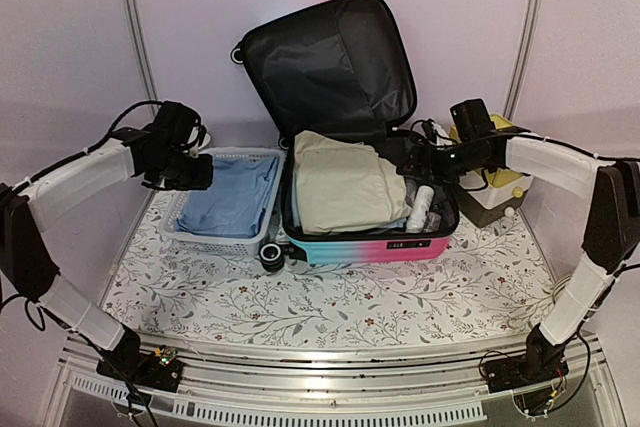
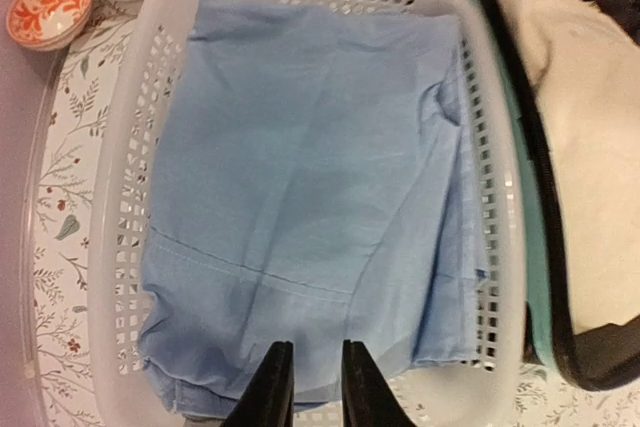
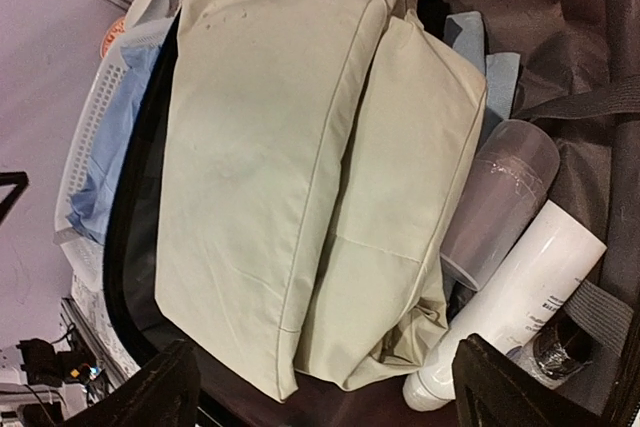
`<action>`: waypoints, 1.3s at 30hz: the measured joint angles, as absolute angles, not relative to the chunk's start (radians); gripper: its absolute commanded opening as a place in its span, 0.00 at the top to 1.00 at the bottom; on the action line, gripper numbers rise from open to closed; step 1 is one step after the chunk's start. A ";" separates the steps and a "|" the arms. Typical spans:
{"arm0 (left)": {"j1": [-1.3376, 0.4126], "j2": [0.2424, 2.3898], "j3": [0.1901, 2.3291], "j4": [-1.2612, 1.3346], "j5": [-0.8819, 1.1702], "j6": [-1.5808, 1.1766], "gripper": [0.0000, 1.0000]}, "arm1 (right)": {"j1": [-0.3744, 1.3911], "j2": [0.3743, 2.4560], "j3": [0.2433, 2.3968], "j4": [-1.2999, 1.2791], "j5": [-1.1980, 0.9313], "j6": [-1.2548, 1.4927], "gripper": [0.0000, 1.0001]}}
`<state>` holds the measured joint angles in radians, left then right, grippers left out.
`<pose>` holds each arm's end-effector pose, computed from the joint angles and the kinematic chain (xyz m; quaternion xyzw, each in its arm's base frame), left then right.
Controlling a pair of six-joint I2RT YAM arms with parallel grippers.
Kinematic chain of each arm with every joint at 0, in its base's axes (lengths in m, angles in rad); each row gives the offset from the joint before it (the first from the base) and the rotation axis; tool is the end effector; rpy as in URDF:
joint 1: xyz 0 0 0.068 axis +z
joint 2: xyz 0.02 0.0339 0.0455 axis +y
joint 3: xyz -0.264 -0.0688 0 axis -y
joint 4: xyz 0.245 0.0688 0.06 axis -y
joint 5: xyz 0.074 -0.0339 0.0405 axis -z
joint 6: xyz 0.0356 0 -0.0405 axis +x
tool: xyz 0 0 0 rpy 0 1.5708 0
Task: Open, take out, and arrange the luggage
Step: Adjust the clothes in the bin, then pick up the clothes from the opened luggage.
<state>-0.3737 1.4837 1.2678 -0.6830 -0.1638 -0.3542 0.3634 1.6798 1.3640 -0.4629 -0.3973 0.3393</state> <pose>0.2974 -0.1104 0.2972 -0.0178 0.9412 -0.0448 0.3345 0.3468 0.1466 0.2818 -0.0870 0.9035 0.3011 0.2924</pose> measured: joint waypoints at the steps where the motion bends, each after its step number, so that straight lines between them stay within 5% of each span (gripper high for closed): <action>1: -0.382 1.462 1.266 -0.669 -0.145 -0.352 0.76 | 0.364 1.685 1.364 -0.474 -0.396 0.336 0.06; 15: -0.414 1.371 1.179 -0.517 0.025 -0.341 0.75 | 0.444 1.860 1.403 -0.515 -0.371 0.293 0.13; 19: -0.414 1.371 1.178 -0.509 0.037 -0.341 0.75 | 0.455 1.918 1.451 -0.518 -0.350 0.296 0.32; 26: -0.414 1.379 1.178 -0.501 0.053 -0.340 0.76 | 0.465 1.946 1.481 -0.515 -0.381 0.315 0.96; 39: -0.434 1.410 1.147 -0.380 0.233 -0.407 0.77 | 0.405 1.769 1.487 -0.478 -0.573 0.424 0.98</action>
<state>-0.4335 1.4101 1.1465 -0.3801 0.2329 -0.4068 0.4046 1.7691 1.4872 -0.4778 -0.5732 0.4240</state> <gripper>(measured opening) 0.238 0.058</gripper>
